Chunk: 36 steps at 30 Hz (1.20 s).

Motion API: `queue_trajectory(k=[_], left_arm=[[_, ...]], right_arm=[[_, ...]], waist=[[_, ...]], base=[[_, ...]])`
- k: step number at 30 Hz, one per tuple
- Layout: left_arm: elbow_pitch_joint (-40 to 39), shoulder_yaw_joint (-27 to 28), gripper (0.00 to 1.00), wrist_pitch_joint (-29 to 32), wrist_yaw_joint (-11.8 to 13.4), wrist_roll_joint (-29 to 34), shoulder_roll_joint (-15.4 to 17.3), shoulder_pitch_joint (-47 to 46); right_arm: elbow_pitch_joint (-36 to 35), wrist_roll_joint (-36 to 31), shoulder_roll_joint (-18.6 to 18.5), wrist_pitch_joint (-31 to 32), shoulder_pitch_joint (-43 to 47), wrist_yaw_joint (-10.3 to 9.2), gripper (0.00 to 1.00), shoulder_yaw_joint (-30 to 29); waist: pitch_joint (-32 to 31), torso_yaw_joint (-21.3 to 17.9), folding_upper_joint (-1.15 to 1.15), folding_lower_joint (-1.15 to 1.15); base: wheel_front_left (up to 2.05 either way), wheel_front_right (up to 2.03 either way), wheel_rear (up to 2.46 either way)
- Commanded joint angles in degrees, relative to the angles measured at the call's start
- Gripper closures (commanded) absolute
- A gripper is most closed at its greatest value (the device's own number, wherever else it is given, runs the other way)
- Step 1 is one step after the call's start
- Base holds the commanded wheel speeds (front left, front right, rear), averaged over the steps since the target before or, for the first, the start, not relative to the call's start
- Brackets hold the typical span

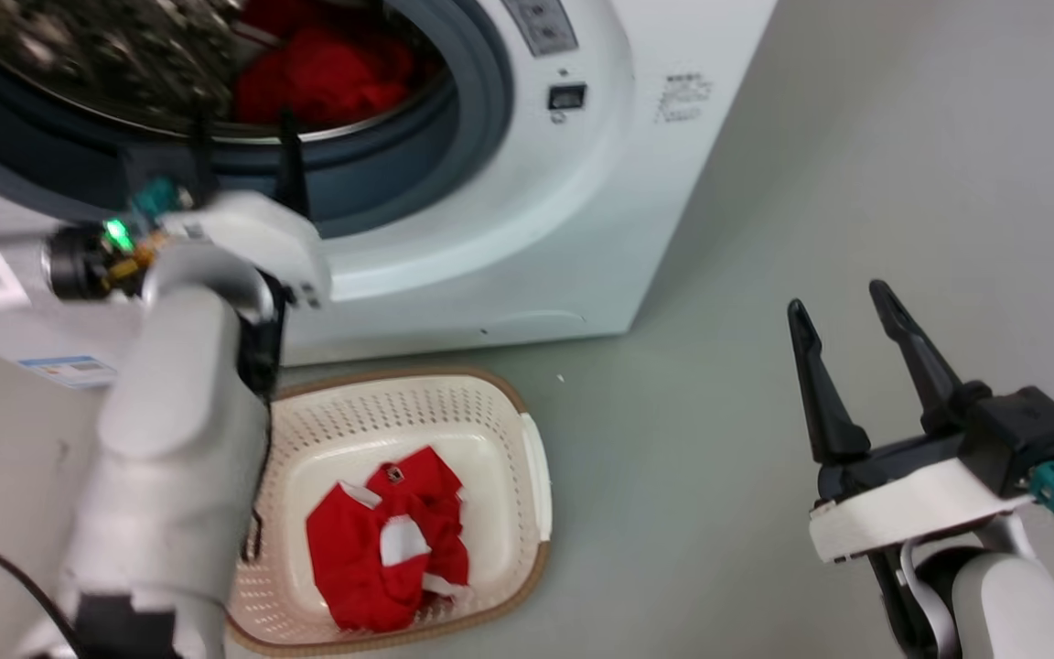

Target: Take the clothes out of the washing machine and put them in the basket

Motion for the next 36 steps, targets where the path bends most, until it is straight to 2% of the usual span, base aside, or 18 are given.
queue_trajectory(k=[1,7,14,21,28,32,36], left_arm=[[1.53,0.01,0.0,0.71,-0.33,-0.07,0.88,-2.63],[8.64,-0.01,0.0,5.68,-1.46,0.09,4.78,-12.42],[14.75,-0.42,0.0,10.81,-2.52,1.17,11.03,-22.76],[18.39,-0.27,0.0,15.84,-3.34,0.66,14.97,-30.13],[19.74,0.04,0.0,22.18,-2.63,-0.17,16.84,-37.12],[19.98,-1.05,0.0,27.31,-2.86,0.6,17.89,-40.72],[20.37,-1.85,0.0,33.1,-1.8,1.02,18.83,-43.1]], right_arm=[[0.35,0.7,0.11,-0.63,-1.14,-0.04,0.0,0.09],[1.1,1.6,0.13,-2.29,-3.8,-0.04,0.0,1.4],[2.86,3.67,0.13,-4.86,-7.55,-0.04,0.0,4.52],[4.77,5.37,0.14,-6.93,-9.44,-0.04,0.0,5.83],[6.67,6.94,0.16,-8.53,-10.26,-0.04,0.0,7.49],[7.47,7.97,0.14,-9.19,-10.3,-0.04,0.0,8.69],[8.14,8.53,0.14,-9.75,-10.63,-0.04,0.0,9.93]], waist=[[3.45,-2.49,0.0,0.0],[9.45,-5.62,0.0,0.0],[16.09,-10.39,0.0,0.0],[20.47,-13.57,0.0,0.0],[23.87,-16.12,0.0,0.0],[25.46,-17.31,0.0,0.0],[26.45,-18.46,0.0,0.0]], base=[[0.0,0.0,0.0],[0.0,0.0,0.0],[0.0,0.0,0.0],[0.0,0.0,0.0],[0.0,0.0,0.0],[0.0,0.0,0.0],[0.0,0.0,0.0]])
